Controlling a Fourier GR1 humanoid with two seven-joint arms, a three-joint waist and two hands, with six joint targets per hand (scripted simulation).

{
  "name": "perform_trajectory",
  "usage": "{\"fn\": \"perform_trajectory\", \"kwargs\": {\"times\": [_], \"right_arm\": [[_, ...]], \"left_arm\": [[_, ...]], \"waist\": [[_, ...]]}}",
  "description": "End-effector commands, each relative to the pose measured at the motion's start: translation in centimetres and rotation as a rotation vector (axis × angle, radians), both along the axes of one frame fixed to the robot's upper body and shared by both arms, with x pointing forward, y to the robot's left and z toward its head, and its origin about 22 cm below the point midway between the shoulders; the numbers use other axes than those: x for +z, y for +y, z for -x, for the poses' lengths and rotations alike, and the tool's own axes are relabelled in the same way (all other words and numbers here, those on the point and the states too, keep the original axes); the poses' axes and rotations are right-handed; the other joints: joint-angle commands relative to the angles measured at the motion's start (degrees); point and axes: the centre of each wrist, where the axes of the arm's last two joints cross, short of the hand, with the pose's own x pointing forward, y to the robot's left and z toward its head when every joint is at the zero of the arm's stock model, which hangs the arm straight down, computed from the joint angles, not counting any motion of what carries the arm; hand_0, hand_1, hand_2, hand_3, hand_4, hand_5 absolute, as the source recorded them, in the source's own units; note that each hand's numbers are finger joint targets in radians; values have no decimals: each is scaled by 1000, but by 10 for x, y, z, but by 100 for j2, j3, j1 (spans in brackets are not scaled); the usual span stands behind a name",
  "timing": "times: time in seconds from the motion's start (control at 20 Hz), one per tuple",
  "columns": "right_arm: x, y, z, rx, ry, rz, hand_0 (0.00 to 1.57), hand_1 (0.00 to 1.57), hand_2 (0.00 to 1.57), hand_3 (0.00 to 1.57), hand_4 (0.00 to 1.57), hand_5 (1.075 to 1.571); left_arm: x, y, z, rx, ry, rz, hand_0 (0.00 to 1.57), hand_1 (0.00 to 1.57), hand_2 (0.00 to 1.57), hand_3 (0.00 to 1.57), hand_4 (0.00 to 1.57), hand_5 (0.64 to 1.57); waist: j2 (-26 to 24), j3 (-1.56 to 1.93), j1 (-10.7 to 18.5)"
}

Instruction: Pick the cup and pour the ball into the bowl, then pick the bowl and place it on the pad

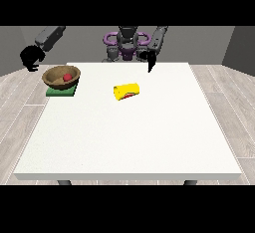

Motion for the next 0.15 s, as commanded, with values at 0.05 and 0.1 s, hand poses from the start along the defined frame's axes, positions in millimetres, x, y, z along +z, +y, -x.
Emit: {"fn": "perform_trajectory", "kwargs": {"times": [0.05,0.1], "right_arm": [[22,-13,2,45,-13,-15,0,0,576,718,698,1099],[23,-23,11,53,58,5,0,0,582,754,713,1075]], "left_arm": [[-13,-8,2,33,20,-5,0,0,0,0,1216,1340],[-21,2,11,22,79,19,0,0,0,0,1216,1340]], "waist": [[-123,1,-180],[-417,0,-173]]}}
